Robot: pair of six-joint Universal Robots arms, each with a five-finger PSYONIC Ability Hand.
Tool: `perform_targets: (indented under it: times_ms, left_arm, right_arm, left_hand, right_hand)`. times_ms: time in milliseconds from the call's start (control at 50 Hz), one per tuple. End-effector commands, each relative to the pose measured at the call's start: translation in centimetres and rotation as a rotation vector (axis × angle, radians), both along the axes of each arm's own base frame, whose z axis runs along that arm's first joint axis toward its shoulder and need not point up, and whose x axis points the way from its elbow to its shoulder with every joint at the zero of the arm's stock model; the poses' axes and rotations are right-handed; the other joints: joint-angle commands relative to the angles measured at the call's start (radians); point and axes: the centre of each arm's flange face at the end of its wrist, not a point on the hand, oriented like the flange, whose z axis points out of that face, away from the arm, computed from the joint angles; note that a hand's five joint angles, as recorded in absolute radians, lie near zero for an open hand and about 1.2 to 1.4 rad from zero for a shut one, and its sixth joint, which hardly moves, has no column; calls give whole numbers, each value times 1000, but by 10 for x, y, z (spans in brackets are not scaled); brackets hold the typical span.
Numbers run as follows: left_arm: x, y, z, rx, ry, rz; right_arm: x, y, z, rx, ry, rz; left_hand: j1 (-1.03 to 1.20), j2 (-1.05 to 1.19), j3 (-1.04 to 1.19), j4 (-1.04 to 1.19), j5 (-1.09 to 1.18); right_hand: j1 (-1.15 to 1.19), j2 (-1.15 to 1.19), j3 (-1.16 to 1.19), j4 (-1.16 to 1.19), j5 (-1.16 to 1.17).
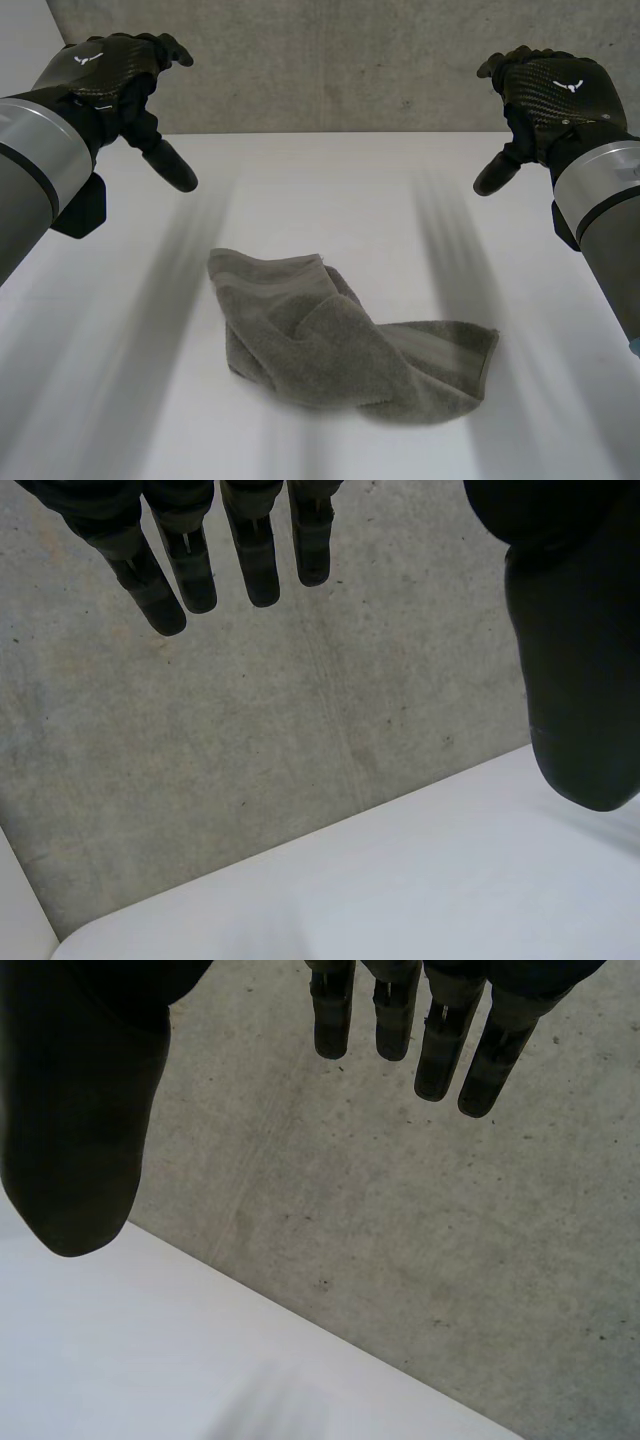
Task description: Fold the towel.
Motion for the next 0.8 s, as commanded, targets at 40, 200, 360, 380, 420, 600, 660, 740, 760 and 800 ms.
perform_targets:
  times_ms: [40,200,360,380,420,600,660,740,760,800]
  left_arm:
    - [-1,1,-1,-5,3,-4]
    - [-13,0,-17,-38,-26,-44]
    - [-61,17,-104,-13,-449,-371]
    - [-61,17,-104,-13,-449,-372]
    - [-70,25,-135,13,-555,-446]
    - [-77,39,-185,121,-650,-540]
    - [-78,45,-197,157,-672,-559]
    - [-76,46,-202,189,-689,-557]
    - [-77,45,-200,182,-686,-554]
    - [-77,44,-197,174,-683,-551]
  right_arm:
    - [1,0,0,0,0,8]
    - [6,2,-18,33,204,59]
    - [6,28,-96,333,424,196]
    - [4,34,-110,372,426,212]
    - [3,39,-120,395,416,224]
    - [4,64,-159,548,249,276]
    - [10,71,-179,624,258,317]
    - [15,73,-197,678,276,343]
    - [15,71,-196,674,275,344]
    - [17,67,-193,653,266,344]
  left_hand:
    - [-79,-71,-66,-82,-219]
    - [-67,-60,-54,-70,-208]
    - [-67,-60,-54,-70,-208]
    - [-67,-60,-54,-70,-208]
    - [-58,-51,-45,-62,-199]
    - [-41,-33,-28,-44,-181]
    - [70,78,83,67,-70]
    - [644,651,657,640,503]
    - [914,921,927,910,773]
    - [1079,1086,1092,1075,938]
  right_hand:
    - [-60,-78,-75,-84,-57]
    - [-60,-78,-75,-84,-57]
    - [-60,-78,-75,-84,-57]
    - [-60,-78,-75,-84,-57]
    - [-60,-78,-75,-84,-57]
    - [-60,-78,-75,-84,-57]
    - [-60,-78,-75,-84,-57]
    - [473,456,459,449,476]
    - [842,824,827,818,845]
    - [1158,1141,1144,1135,1162]
